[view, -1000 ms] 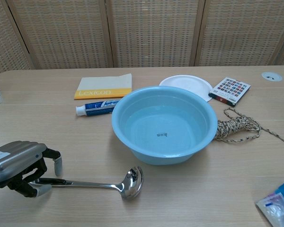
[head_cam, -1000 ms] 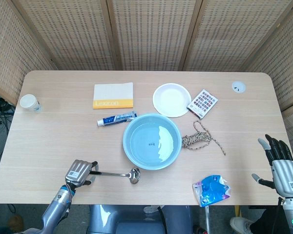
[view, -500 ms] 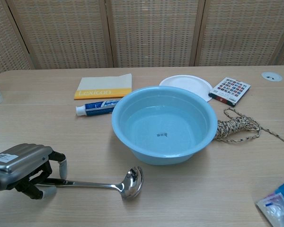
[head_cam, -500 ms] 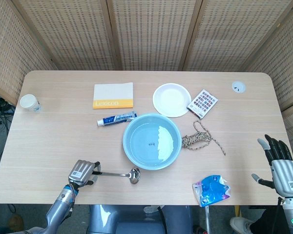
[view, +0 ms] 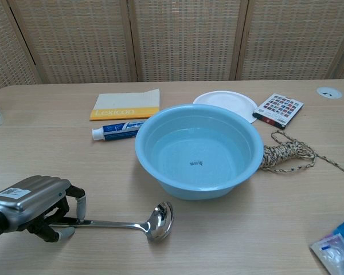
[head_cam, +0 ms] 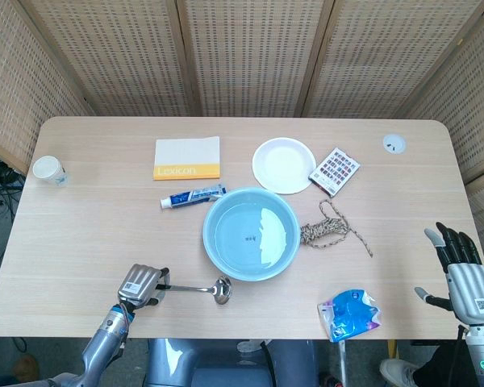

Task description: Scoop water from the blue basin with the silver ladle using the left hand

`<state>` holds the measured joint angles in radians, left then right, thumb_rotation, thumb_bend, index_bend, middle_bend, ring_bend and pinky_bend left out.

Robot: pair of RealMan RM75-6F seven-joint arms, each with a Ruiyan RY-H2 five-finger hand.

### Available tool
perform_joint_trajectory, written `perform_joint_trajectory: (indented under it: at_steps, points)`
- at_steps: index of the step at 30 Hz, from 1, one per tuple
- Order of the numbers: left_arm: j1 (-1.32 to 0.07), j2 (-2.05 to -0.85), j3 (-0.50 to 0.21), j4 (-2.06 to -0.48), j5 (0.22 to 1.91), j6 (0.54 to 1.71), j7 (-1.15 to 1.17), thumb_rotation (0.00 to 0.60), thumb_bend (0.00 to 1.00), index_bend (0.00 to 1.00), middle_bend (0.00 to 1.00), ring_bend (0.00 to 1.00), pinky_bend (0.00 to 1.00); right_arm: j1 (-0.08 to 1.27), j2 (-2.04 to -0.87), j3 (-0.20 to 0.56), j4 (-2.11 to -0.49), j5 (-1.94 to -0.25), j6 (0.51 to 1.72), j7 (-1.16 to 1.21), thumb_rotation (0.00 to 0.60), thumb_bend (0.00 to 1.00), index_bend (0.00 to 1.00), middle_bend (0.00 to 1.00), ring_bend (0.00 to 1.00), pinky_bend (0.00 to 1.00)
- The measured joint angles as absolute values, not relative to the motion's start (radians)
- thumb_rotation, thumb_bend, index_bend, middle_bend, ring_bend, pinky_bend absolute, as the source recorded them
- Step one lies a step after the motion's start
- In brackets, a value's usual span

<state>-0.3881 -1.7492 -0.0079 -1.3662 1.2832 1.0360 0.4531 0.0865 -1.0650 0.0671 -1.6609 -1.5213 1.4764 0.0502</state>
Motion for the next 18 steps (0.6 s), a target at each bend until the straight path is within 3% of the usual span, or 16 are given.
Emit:
perform_joint_trajectory:
  at_steps: [7, 18]
  points:
    - [-0.392, -1.76, -0.007, -1.354, 1.28, 1.036, 0.451, 0.6, 0.35, 0.51, 0.9, 0.98, 1.0, 0.088, -1.062, 0.067, -1.659, -1.518, 1.473, 0.055, 0.6, 0.0, 0.0, 0.0, 0.0, 0.0]
    - [-0.391, -1.762, -0.01, -1.348, 1.28, 1.047, 0.418, 0.6, 0.51, 0.82, 0.9, 0.98, 1.0, 0.089, -1.06, 0.065, -1.66, -1.517, 1.467, 0.059, 0.6, 0.0, 0.0, 0.0, 0.0, 0.0]
